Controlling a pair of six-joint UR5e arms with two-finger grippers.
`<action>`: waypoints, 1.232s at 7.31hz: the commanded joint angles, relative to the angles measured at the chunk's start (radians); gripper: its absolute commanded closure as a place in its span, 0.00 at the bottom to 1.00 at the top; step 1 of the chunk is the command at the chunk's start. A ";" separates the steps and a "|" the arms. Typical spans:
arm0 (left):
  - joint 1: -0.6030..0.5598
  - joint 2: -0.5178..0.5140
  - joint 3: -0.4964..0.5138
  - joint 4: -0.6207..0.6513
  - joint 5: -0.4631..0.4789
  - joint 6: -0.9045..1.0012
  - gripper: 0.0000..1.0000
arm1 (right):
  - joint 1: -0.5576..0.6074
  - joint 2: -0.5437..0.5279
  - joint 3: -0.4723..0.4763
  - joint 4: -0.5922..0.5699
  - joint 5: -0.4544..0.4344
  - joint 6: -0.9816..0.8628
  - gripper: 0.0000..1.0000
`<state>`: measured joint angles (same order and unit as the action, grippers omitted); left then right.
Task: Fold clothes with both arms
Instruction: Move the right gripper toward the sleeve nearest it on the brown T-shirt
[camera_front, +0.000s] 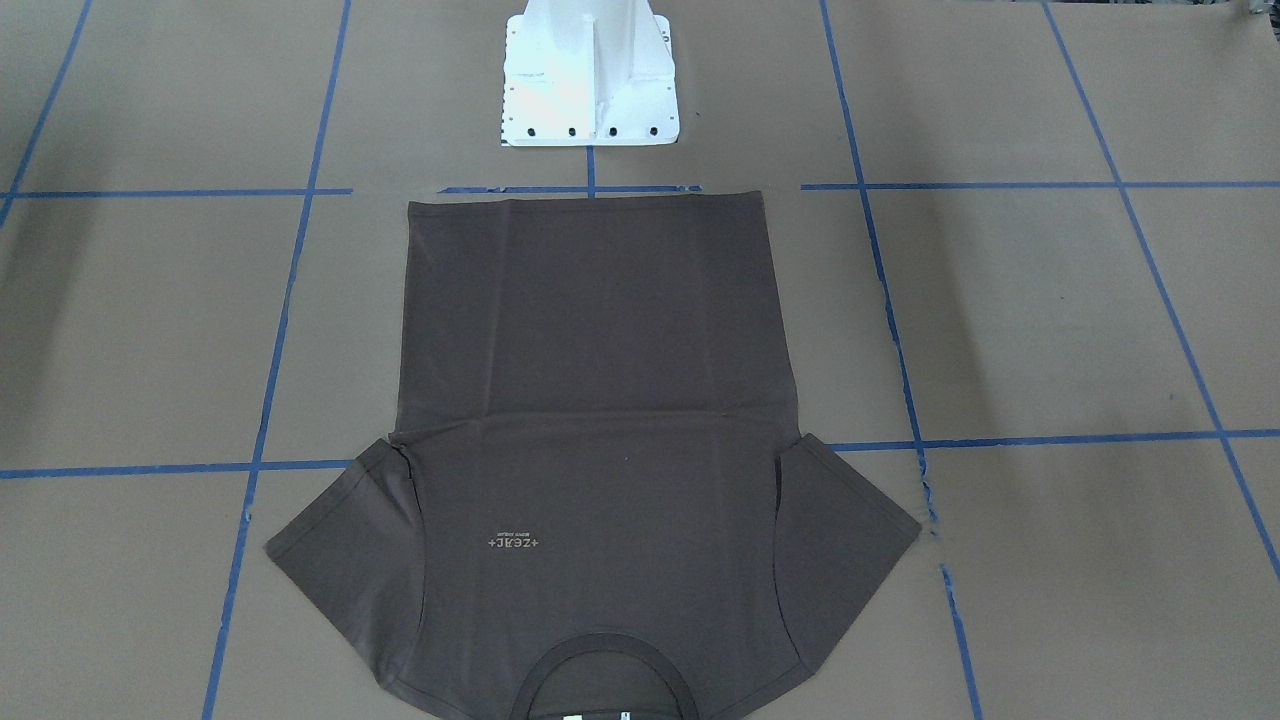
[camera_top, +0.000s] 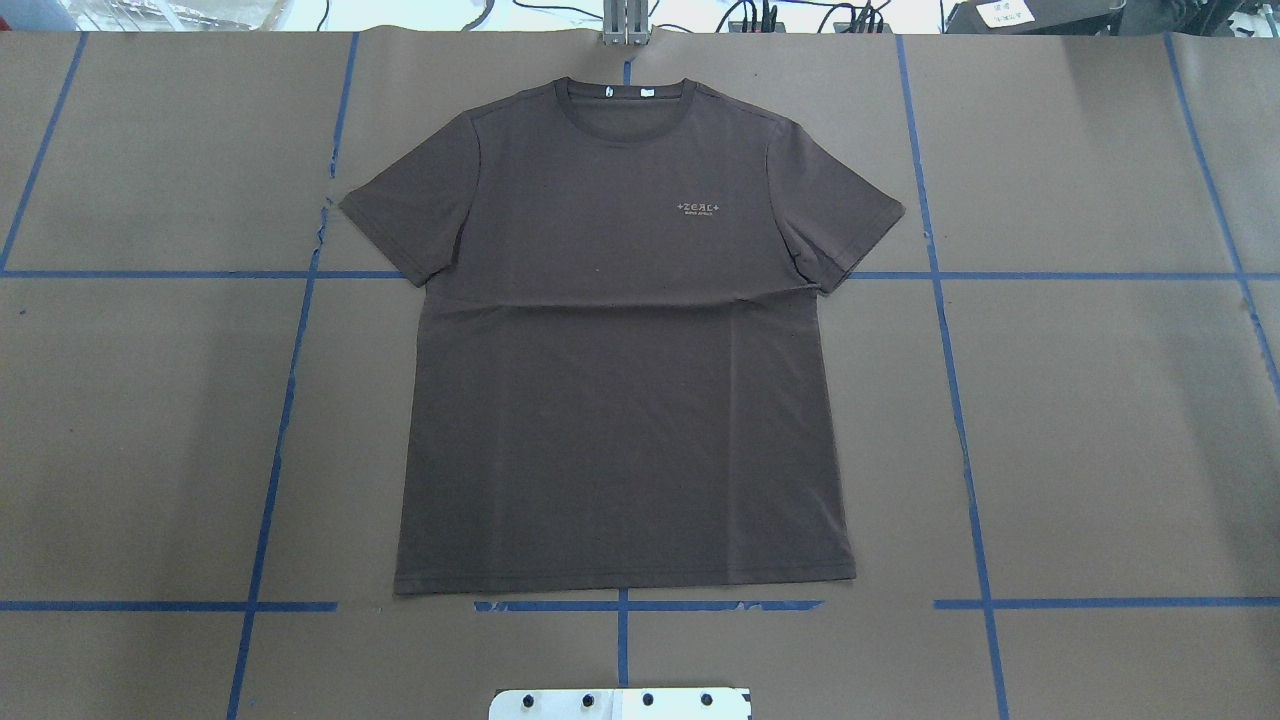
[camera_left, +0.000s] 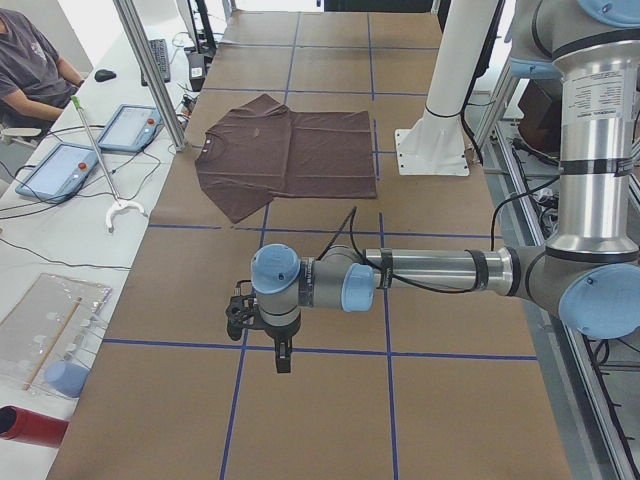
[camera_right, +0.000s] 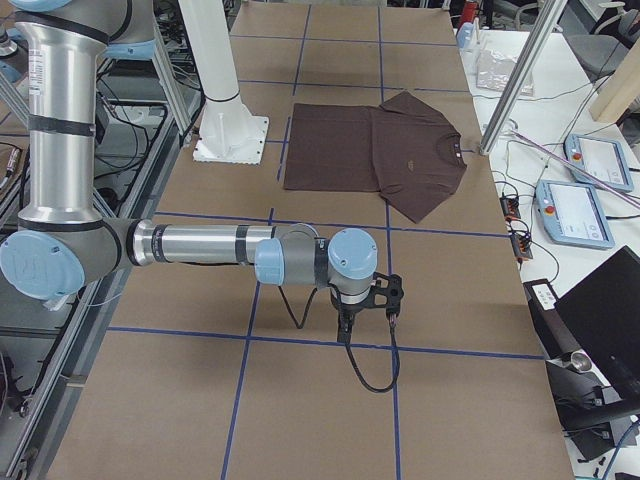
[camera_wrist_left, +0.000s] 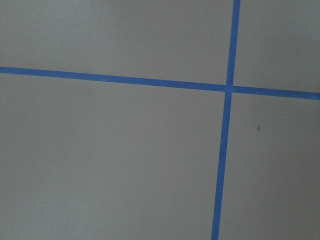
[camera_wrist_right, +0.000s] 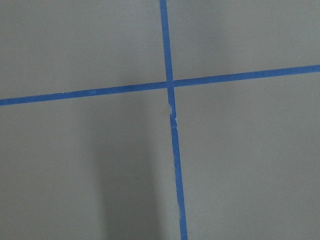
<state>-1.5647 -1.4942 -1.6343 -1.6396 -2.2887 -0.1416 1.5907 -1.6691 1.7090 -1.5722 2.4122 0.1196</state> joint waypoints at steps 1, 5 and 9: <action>0.000 -0.007 -0.004 -0.002 -0.003 0.000 0.00 | 0.000 0.000 0.014 0.000 -0.001 0.012 0.00; 0.005 -0.107 -0.024 -0.244 -0.079 -0.001 0.00 | -0.163 0.249 -0.026 0.035 0.033 0.023 0.00; 0.072 -0.156 0.062 -0.431 -0.098 -0.073 0.00 | -0.351 0.543 -0.282 0.227 0.004 0.250 0.00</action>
<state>-1.5056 -1.6201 -1.5971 -2.0551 -2.3836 -0.2001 1.3003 -1.1834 1.5044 -1.4715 2.4230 0.3345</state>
